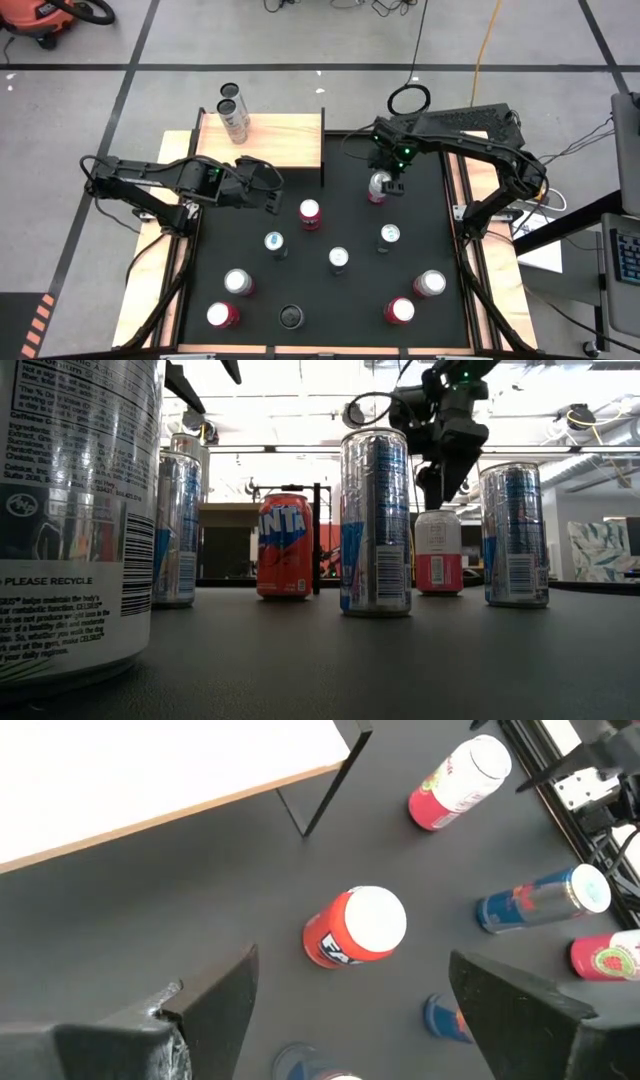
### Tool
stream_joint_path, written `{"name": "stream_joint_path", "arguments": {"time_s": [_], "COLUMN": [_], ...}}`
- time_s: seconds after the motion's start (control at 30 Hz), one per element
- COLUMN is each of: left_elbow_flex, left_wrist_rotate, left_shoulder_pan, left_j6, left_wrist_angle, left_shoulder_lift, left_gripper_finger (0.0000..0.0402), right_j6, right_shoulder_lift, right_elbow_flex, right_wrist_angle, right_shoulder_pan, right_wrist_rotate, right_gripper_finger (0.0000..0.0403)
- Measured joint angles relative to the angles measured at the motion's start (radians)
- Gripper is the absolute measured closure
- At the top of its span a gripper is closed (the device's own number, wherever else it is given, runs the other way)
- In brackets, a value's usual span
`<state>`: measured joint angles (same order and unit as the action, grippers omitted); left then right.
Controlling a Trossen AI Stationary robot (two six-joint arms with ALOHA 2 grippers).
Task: Place canned beverage on shelf
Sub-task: Put the top pink soda can on the shelf
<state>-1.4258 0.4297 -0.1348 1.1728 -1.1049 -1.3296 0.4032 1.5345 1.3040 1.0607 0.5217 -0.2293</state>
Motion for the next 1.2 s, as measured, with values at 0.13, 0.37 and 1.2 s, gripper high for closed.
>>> {"name": "stream_joint_path", "arguments": {"time_s": [0.13,0.37,1.2], "left_elbow_flex": [0.000,0.000,0.000], "left_wrist_rotate": [-0.001,-0.001,-0.001], "left_shoulder_pan": [-0.005,-0.005,-0.005], "left_j6": [-0.001,-0.001,-0.001], "left_wrist_angle": [0.028,0.045,0.051], "left_shoulder_lift": [0.000,0.000,0.000], "left_gripper_finger": [0.0070,0.0070,0.0070], "right_j6": [-0.018,-0.039,-0.066], "right_shoulder_lift": [0.000,0.000,0.000], "right_elbow_flex": [-0.027,-0.078,-0.144], "right_wrist_angle": [-0.075,-0.108,-0.234], "right_shoulder_pan": [0.000,0.000,-0.026], "right_wrist_rotate": [0.017,0.008,0.015], "right_gripper_finger": [0.0006,0.0007,0.0080]}}
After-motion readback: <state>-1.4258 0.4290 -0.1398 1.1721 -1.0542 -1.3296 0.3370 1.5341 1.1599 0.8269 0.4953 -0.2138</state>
